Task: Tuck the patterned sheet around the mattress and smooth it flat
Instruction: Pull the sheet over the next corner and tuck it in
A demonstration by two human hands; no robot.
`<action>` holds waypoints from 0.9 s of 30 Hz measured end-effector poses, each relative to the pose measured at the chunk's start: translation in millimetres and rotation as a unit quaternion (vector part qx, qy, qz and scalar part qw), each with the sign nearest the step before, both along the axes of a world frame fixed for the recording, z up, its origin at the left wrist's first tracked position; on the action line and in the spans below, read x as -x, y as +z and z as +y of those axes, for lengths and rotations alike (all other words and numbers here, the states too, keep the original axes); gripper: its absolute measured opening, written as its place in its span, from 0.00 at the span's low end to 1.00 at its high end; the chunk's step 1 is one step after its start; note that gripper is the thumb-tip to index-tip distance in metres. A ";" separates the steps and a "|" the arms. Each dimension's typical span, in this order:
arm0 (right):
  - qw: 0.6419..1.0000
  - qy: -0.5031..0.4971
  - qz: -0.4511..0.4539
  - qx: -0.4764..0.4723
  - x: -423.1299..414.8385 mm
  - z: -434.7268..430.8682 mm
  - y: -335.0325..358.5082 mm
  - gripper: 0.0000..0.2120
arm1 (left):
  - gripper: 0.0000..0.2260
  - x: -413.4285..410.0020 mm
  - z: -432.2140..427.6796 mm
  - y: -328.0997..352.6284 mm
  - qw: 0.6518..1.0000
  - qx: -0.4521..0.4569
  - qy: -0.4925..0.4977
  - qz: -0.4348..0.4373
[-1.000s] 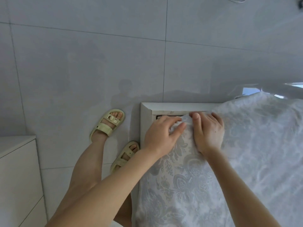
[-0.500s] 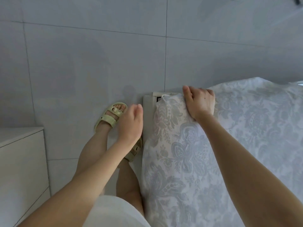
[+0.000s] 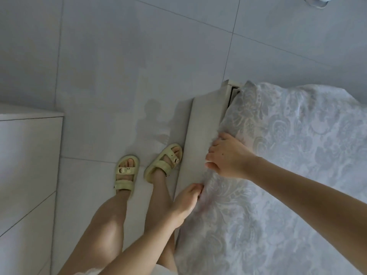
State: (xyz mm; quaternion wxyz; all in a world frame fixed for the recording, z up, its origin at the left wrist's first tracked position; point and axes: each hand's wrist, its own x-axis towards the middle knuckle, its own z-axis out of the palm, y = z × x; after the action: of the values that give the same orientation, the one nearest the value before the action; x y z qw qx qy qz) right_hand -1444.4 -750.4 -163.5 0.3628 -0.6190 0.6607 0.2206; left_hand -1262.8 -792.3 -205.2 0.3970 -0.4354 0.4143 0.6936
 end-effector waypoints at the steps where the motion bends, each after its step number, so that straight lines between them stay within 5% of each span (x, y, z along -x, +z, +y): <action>1: 1.000 0.004 -0.005 -0.008 -0.9 -5.5 -1.0 0.24 | 0.16 -6.5 4.9 -4.1 1.000 0.001 0.015 0.006; 8: 0.983 0.120 0.034 -0.135 -12.9 -13.3 -15.3 0.28 | 0.19 -24.7 24.1 -13.6 0.992 -0.004 0.111 0.053; 14: 0.966 0.013 0.060 -0.253 -17.2 -16.8 -1.3 0.34 | 0.26 -23.6 45.1 -4.9 0.984 -0.111 0.127 0.048; 20: 0.976 0.034 0.096 -0.191 -14.9 -16.7 -12.3 0.37 | 0.25 -12.3 67.9 -9.7 0.957 -0.204 0.202 -0.031; 27: 0.986 0.003 0.073 -0.149 -15.2 -19.8 -47.2 0.35 | 0.30 -7.2 48.7 -24.1 0.977 -0.157 0.144 -0.013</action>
State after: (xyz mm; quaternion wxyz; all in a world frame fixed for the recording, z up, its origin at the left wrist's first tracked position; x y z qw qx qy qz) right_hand -1429.2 -770.1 -210.7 0.4010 -0.5422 0.6433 0.3625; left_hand -1255.7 -743.6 -229.3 0.3619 -0.4321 0.2278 0.7940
